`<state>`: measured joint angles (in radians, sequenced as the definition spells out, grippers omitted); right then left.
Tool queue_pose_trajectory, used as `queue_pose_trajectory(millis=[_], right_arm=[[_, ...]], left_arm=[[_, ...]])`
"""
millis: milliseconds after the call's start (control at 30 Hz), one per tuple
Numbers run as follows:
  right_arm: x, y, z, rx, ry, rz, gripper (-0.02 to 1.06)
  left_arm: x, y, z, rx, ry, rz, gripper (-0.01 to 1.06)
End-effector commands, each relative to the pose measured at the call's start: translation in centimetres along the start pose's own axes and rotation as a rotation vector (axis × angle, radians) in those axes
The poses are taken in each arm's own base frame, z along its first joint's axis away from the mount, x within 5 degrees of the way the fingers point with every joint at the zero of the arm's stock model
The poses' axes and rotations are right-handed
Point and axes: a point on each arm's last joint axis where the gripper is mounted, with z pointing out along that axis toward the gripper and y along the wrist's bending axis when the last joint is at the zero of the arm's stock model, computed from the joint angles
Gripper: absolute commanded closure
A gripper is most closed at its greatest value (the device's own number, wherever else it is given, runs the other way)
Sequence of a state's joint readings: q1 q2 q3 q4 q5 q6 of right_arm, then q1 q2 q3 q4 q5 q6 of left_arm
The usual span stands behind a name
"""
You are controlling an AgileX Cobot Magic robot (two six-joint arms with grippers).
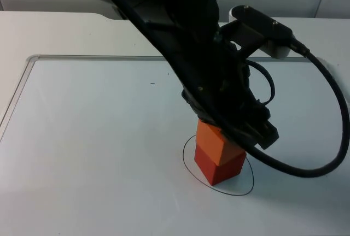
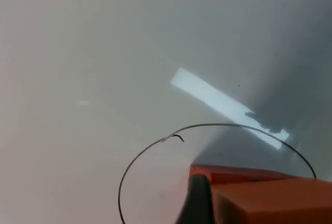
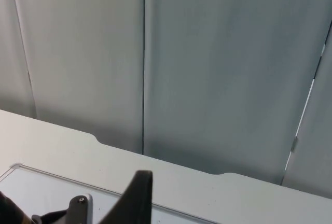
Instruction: Pick up one cube with the left hand and another cube with the right hand. First place the cube in the right hand at the target position, then stack the cube in the left hand on top.
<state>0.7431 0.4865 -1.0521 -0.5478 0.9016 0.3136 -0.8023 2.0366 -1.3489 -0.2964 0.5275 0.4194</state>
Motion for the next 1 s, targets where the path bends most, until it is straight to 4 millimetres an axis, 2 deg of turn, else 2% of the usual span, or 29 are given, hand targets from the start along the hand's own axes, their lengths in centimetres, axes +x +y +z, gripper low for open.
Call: queue_pose_trajectory(millis=[0,167,333,467,500,600,667,700,767,800,833,867,900,933,967], right_arm=[[0.1,0.0,0.0,0.001,-0.001,-0.009,0.0],[0.1,0.0,0.0,0.002,0.0,-0.009,0.0],[0.1,0.0,0.0,0.002,0.005,-0.008,0.0],[0.1,0.0,0.0,0.002,0.006,-0.012,0.0],[0.1,0.0,0.0,0.002,0.006,-0.012,0.0],[0.1,0.0,0.0,0.002,0.006,-0.012,0.0],[0.1,0.0,0.0,0.002,0.006,-0.012,0.0],[0.1,0.0,0.0,0.002,0.006,-0.012,0.0],[0.1,0.0,0.0,0.002,0.006,-0.012,0.0],[0.1,0.0,0.0,0.002,0.006,-0.012,0.0],[0.1,0.0,0.0,0.002,0.006,-0.012,0.0],[0.1,0.0,0.0,0.002,0.006,-0.012,0.0],[0.1,0.0,0.0,0.002,0.006,-0.012,0.0],[0.1,0.0,0.0,0.002,0.006,-0.012,0.0],[0.2,0.0,0.0,0.001,0.006,-0.012,0.0]], left_arm=[[0.1,-0.3,0.1,0.007,0.008,-0.003,0.32],[0.1,-0.4,0.1,0.011,0.016,-0.003,0.29],[-0.2,-0.5,-0.9,0.014,0.007,0.001,0.29],[-1.3,-0.8,-4.2,0.004,-0.067,0.014,0.29],[-1.3,-0.8,-4.2,0.004,-0.067,0.014,0.29],[-2.2,-1.3,-8.1,-0.004,-0.147,0.03,0.29],[-3.0,-1.9,-12.6,-0.009,-0.207,0.062,0.29],[-3.0,-1.9,-12.6,-0.009,-0.207,0.062,0.29],[-3.2,-2.5,-17.0,-0.022,-0.246,0.105,0.29],[-3.1,-2.8,-19.0,-0.034,-0.264,0.127,0.29],[-3.0,-2.9,-20.1,-0.043,-0.271,0.14,0.29],[-2.2,-3.3,-23.4,-0.079,-0.295,0.179,0.29],[-1.8,-3.4,-24.5,-0.089,-0.305,0.188,0.29],[-1.8,-3.4,-24.5,-0.089,-0.305,0.188,0.29],[-1.1,-3.6,-26.3,-0.113,-0.317,0.208,0.29]])
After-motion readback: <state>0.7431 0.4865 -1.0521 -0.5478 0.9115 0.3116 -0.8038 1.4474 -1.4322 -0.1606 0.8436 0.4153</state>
